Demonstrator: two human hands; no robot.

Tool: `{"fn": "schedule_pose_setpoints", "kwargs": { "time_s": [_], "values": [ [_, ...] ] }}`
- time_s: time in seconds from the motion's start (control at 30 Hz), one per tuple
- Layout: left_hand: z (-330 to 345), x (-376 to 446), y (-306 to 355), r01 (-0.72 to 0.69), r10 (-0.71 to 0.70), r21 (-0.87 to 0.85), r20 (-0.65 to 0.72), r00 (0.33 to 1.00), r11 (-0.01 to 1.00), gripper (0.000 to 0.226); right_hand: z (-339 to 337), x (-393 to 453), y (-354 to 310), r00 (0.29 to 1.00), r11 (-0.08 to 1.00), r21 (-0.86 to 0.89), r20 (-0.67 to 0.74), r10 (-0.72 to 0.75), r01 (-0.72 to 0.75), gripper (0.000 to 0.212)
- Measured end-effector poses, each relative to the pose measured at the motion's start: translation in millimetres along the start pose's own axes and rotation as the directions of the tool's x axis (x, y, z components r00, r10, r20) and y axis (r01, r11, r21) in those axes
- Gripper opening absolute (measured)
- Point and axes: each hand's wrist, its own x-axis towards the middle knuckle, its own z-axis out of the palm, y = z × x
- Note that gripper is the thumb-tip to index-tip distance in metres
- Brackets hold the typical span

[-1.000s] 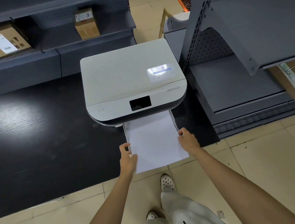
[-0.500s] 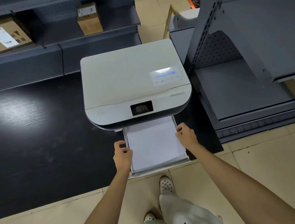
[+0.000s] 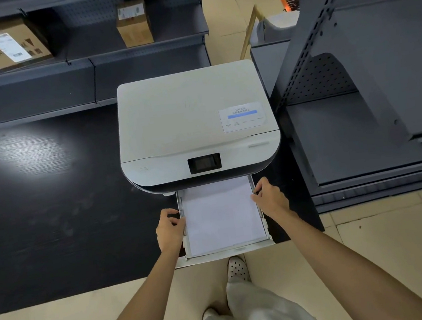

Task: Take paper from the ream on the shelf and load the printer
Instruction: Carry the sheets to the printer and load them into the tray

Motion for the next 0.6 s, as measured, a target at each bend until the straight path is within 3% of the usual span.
{"fn": "schedule_pose_setpoints", "kwargs": {
  "time_s": [0.2, 0.37, 0.6],
  "values": [
    [-6, 8, 2, -0.052, 0.038, 0.285, 0.053, 0.998, 0.957, 0.015, -4, 0, -1, 0.998, 0.976, -0.207, 0.018, -0.057, 0.059, 0.015],
    [-10, 9, 10, -0.138, 0.12, 0.531, 0.068, 0.99, 0.836, 0.011, -3, 1, 3, 0.996, 0.946, -0.311, 0.012, -0.091, 0.091, 0.018],
    [-14, 13, 14, -0.237, 0.177, 0.656, 0.158, 0.971, 0.716, 0.015, -6, 1, 5, 0.99, 0.915, -0.381, -0.002, -0.142, 0.13, 0.022]
  ]
}}
